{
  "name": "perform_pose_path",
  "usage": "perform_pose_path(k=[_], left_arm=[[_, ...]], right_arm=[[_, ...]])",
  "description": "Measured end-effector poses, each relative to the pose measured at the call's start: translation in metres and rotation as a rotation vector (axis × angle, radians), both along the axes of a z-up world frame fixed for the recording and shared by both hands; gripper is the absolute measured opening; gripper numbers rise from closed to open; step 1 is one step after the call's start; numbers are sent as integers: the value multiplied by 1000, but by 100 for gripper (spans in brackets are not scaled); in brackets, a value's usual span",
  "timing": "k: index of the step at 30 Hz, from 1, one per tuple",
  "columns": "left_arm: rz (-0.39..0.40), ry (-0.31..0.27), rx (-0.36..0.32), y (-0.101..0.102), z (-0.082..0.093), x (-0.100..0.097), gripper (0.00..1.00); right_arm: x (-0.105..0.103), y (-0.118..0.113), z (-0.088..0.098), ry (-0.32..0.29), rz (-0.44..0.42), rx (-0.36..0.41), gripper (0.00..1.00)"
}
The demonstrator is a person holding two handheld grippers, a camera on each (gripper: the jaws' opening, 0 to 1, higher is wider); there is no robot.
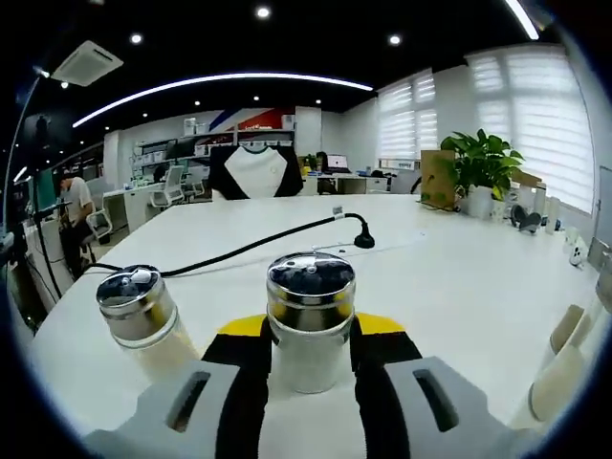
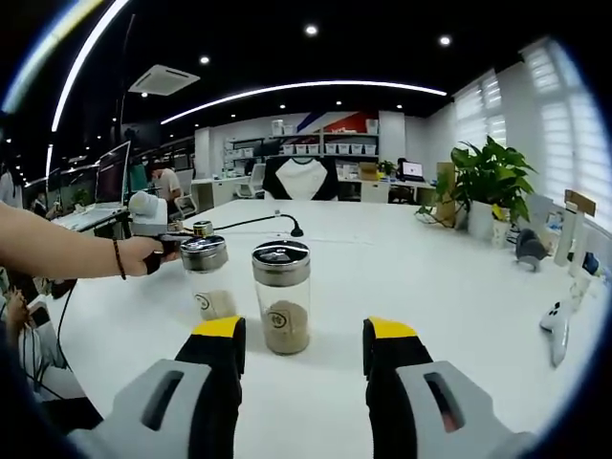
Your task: Rotate the seasoning bottle until the label or dispensing opening points toward the visible target arrow and the bottle remains upright within the marked orientation range
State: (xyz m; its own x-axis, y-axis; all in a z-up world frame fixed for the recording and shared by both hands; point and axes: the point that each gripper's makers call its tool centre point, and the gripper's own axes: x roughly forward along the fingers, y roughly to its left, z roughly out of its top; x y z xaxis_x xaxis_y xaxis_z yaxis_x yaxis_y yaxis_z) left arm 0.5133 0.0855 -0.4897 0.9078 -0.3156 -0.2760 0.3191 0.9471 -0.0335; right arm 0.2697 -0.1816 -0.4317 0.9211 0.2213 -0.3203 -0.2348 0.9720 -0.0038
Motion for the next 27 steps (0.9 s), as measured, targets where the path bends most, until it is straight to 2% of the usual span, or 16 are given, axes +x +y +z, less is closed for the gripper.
perform_pose_path(k=[15,27], left_arm=[[-13,3,11,0,1,3,34],[-39,-22,8,-1,4,-9,33]], right_arm=[[1,-3,0,-2,-6,5,49],[-1,-5,-3,3,-4,5,49]])
